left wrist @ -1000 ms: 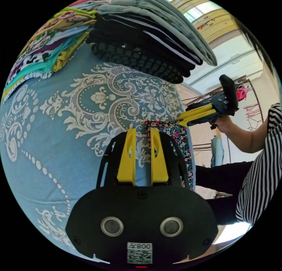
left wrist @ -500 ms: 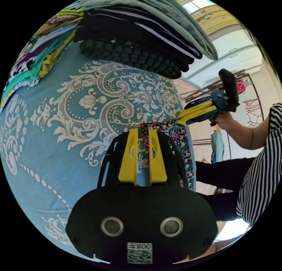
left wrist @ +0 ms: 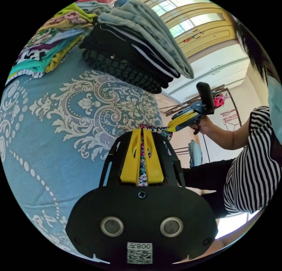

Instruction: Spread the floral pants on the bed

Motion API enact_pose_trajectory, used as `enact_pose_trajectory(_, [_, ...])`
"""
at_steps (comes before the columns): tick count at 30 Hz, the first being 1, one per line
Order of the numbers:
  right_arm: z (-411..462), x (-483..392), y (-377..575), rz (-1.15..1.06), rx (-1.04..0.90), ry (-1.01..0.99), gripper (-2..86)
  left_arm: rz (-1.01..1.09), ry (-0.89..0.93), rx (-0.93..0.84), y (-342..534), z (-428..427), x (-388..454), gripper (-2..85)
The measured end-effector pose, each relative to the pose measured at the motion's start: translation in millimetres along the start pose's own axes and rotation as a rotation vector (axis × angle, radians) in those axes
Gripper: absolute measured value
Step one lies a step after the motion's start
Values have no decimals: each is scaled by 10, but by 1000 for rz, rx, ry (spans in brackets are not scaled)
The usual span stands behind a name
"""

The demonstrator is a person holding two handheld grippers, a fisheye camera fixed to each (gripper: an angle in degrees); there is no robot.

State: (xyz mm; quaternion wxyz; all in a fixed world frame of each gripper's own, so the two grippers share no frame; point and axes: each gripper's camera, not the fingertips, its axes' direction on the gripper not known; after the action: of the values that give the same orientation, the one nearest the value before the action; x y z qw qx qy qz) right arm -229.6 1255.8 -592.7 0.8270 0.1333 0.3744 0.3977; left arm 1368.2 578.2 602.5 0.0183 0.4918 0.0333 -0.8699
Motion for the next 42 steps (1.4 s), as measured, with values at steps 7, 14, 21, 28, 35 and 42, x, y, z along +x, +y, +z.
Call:
enact_pose_trajectory(7, [165, -699, -127, -134, -71, -371, 14, -19, 65, 98, 810, -1011, 519, 12])
enact_pose_trajectory(14, [1054, -1830, -267, -322, -353, -669, 15, -140, 64, 107, 2001, -1847, 1141, 13])
enact_pose_trajectory(21, [2022, -2724, -279, -469, -582, -723, 15, -405, -18, 144, 3534, -2479, 1822, 14])
enact_pose_trajectory(28, [2947, -3540, -200, -584, -765, -688, 13, -577, -50, 188, 4766, -2661, 2294, 13])
enact_pose_trajectory(35, [3669, -4236, -148, -637, -875, -688, 15, -659, -81, 233, 5622, -2839, 2757, 14])
enact_pose_trajectory(42, [4233, -4843, -137, -695, -926, -702, 16, -731, -146, 236, 6433, -3082, 3282, 15])
